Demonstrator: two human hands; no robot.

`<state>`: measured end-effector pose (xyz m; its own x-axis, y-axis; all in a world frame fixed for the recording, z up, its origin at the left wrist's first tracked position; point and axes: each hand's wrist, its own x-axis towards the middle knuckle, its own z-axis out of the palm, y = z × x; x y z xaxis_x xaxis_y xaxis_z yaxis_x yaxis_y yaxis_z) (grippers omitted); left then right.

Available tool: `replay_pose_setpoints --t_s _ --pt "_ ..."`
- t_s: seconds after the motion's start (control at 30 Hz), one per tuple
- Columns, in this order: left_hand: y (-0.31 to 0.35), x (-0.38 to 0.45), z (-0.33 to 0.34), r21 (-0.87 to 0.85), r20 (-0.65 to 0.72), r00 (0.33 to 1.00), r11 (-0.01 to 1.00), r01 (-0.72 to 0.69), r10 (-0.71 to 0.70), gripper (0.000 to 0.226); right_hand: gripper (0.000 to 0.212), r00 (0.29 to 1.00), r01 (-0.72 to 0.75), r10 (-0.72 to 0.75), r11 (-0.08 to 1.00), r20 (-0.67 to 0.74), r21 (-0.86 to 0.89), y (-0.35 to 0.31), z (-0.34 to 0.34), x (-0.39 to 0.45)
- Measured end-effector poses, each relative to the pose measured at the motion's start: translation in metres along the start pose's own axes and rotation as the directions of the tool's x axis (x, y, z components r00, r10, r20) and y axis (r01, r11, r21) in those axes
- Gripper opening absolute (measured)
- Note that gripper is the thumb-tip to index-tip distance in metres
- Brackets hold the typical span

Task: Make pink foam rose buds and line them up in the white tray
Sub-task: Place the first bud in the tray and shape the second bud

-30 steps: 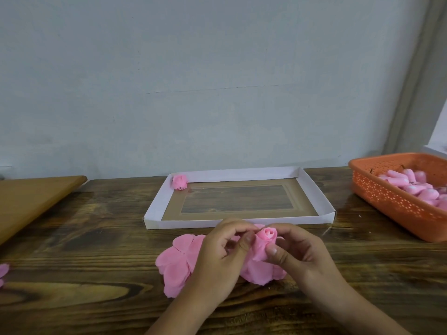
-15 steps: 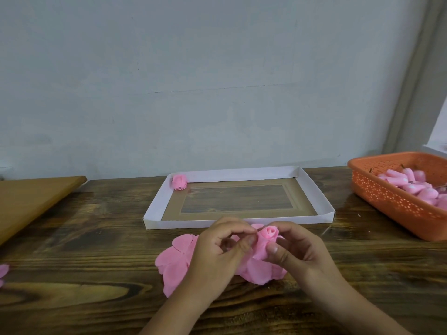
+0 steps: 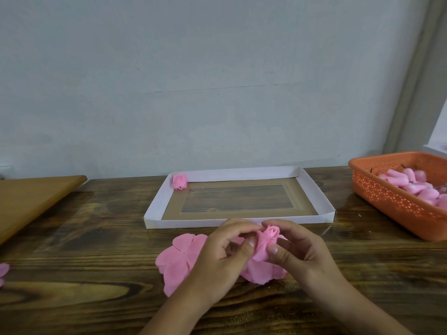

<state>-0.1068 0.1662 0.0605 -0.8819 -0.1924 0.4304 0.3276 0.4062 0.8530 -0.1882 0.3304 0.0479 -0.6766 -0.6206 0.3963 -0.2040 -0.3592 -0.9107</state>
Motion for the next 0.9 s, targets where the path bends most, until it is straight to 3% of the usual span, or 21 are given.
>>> replay_pose_setpoints --t_s 0.17,0.67,0.9 --pt "-0.0003 0.0014 -0.0009 -0.047 -0.065 0.998 0.999 -0.020 0.017 0.018 0.023 1.000 -0.004 0.004 0.999 0.006 -0.035 0.0000 -0.0006 -0.0006" --pt "-0.0074 0.0005 0.0033 -0.025 -0.069 0.995 0.998 0.064 -0.065 0.010 0.023 1.000 -0.010 0.011 0.999 0.022 -0.041 -0.0010 0.0004 -0.0014" --pt "-0.0080 0.0014 -0.0006 -0.049 -0.148 0.986 0.997 0.065 -0.072 0.023 0.028 1.000 -0.006 0.006 1.000 0.005 -0.030 0.0000 0.0009 -0.0013"
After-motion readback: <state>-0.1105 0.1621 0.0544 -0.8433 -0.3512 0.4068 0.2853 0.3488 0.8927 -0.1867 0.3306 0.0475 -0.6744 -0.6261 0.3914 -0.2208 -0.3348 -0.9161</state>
